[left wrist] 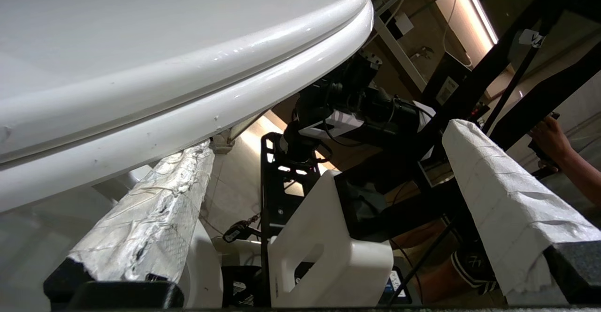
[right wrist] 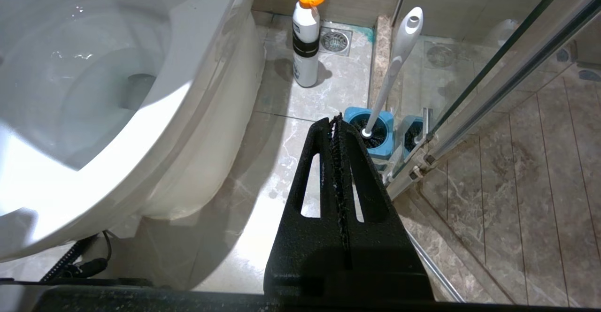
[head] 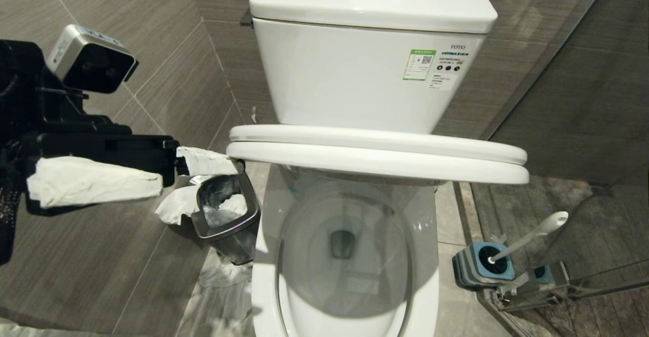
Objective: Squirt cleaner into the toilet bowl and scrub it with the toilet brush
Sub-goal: Use the left hand to lift the toilet lid slightly
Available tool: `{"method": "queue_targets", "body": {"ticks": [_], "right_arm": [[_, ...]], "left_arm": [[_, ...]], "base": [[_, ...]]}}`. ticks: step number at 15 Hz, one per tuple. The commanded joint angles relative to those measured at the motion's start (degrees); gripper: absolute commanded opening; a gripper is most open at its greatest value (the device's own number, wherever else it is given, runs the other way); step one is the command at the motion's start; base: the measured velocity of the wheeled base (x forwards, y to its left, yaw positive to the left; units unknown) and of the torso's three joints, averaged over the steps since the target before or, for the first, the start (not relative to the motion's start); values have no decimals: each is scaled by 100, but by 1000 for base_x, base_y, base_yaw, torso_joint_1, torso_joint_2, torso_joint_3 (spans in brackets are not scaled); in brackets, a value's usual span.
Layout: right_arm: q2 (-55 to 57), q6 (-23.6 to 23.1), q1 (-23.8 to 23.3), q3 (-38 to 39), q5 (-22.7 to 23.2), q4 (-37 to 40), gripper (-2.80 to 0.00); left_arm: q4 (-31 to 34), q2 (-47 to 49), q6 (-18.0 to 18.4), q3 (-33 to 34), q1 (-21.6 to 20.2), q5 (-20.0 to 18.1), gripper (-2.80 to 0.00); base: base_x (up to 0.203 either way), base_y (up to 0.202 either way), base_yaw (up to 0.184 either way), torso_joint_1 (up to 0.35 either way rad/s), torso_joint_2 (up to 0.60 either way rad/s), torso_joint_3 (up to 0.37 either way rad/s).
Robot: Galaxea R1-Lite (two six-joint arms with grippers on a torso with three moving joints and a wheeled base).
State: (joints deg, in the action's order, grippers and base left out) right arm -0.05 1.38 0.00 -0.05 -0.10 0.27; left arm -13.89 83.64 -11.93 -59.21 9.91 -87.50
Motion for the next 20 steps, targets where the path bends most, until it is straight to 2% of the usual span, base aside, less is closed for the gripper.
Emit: {"method": "queue_targets", "body": {"ticks": [1, 8, 14, 20], "right_arm": [[5, 3, 0, -4, 1, 0, -280], [5, 3, 0, -2, 1, 0, -280], [5, 3, 0, 2, 1, 0, -280], [5, 3, 0, 4, 1, 0, -280]], "left_arm": [[0, 209, -11, -188, -7, -16, 0], [192, 578, -19, -1023, -7, -16, 0], [211, 728, -87, -1353, 0, -16, 0], [656, 1075, -129, -2643, 54, -16, 0]], "base": [[0, 0, 0, 0, 0, 0], [0, 0, 0, 0, 0, 0], [0, 0, 0, 0, 0, 0], [0, 0, 0, 0, 0, 0]]}}
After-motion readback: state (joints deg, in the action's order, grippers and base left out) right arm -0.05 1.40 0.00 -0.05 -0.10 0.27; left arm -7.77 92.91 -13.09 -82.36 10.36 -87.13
